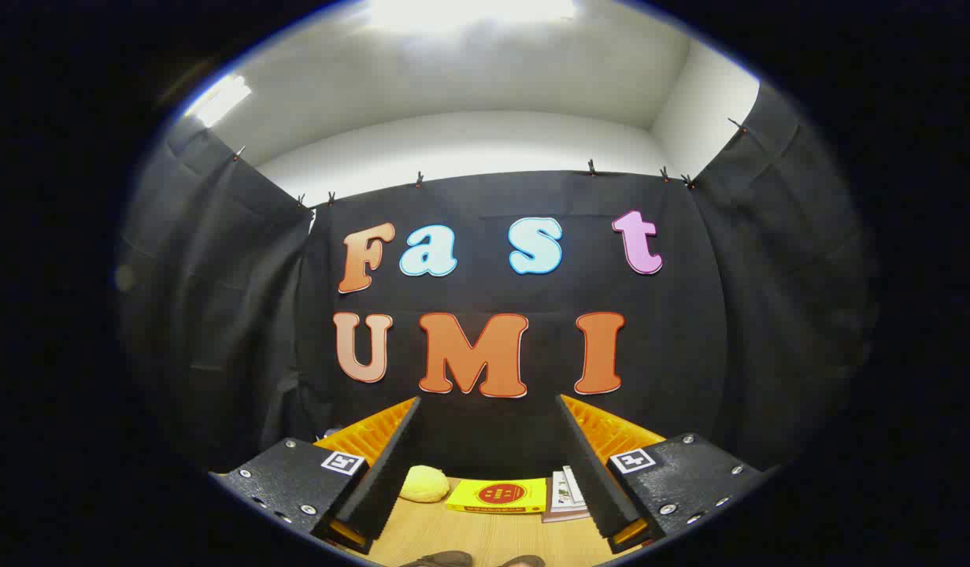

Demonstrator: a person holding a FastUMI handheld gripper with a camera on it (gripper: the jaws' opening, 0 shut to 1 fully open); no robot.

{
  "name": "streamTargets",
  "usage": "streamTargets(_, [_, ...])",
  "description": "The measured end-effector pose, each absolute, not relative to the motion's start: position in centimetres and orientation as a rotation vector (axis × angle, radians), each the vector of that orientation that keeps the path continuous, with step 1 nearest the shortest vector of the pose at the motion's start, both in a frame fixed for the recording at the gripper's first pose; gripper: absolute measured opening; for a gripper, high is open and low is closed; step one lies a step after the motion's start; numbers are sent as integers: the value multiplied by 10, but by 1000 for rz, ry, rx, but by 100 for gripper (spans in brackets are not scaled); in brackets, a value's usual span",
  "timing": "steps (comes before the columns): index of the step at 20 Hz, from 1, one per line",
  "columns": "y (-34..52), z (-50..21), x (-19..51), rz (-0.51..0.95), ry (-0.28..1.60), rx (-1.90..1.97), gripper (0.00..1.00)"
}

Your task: Open the storage box then place both shoes into the box .Put the left shoe in first, then the right shoe, with the right side of both shoes facing outward in a uniform manner.

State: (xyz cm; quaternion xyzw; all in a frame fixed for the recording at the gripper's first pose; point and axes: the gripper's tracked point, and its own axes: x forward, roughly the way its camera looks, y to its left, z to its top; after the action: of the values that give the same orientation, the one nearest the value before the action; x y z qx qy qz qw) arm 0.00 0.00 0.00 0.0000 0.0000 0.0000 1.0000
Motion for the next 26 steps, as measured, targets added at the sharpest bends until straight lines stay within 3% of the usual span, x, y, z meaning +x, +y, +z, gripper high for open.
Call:
streamTargets(15, [28, -5, 5, 34, 21, 22, 97])
streamTargets(23, [69, -82, 20, 138, 210, 113, 98])
streamTargets(26, [107, -122, 22, 249, 315, 163, 97])
